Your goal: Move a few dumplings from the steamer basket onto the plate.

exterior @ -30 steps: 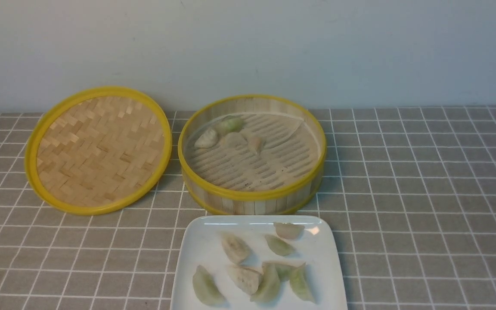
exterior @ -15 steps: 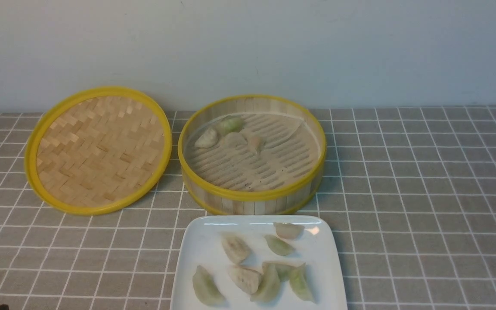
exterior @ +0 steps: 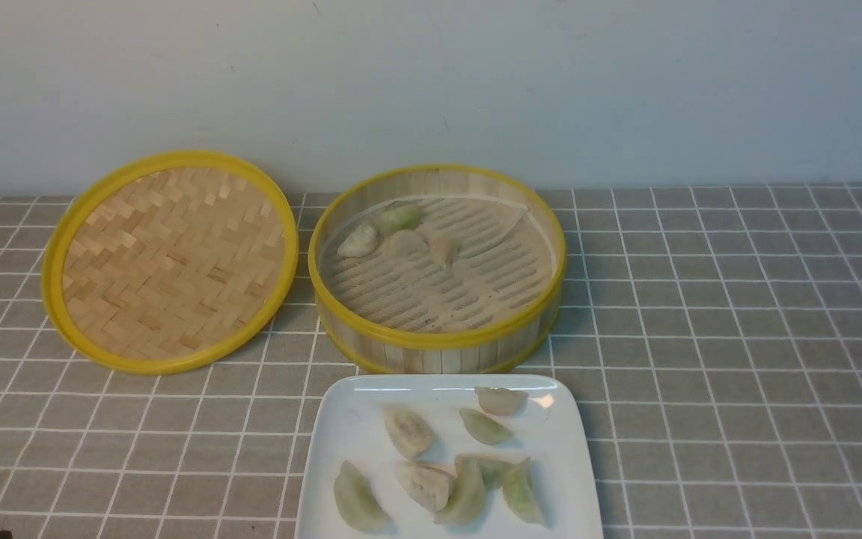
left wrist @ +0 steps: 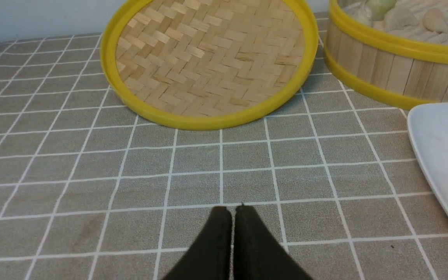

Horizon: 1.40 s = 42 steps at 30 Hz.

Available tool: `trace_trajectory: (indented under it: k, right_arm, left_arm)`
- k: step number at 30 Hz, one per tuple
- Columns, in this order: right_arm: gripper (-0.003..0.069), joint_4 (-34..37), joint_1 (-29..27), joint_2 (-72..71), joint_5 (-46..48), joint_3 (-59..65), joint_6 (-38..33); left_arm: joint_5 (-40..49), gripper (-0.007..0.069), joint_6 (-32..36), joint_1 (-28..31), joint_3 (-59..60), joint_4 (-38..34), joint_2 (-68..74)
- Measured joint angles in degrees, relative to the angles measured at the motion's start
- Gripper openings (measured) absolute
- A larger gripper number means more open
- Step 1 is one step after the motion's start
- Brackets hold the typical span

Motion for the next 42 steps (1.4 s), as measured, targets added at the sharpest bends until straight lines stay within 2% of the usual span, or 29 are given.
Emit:
trace_trajectory:
  k: [25,29,35,42]
  right_arm:
    - [-0.0015,0.1,0.0,0.0,0.0,0.0,-0.4]
    - [-0.0015,4.1,0.0,0.0,0.7,0.0,-5.2]
    - [-0.0015,15.3,0.0,0.0,1.0,0.0,-18.0]
    - [-0.0015,18.3,0.0,0.0,0.2,0.8,-19.4]
  left_arm:
    - [0.0,-0.0005,0.0,0.0,0.0,0.0,0.0]
    - [0.0,-0.0005,0.0,0.0,0.0,0.0,0.0]
    - [0.0,-0.0005,0.0,0.0,0.0,0.0,0.0]
    - [0.0,-0.0005,0.0,0.0,0.0,0.0,0.0]
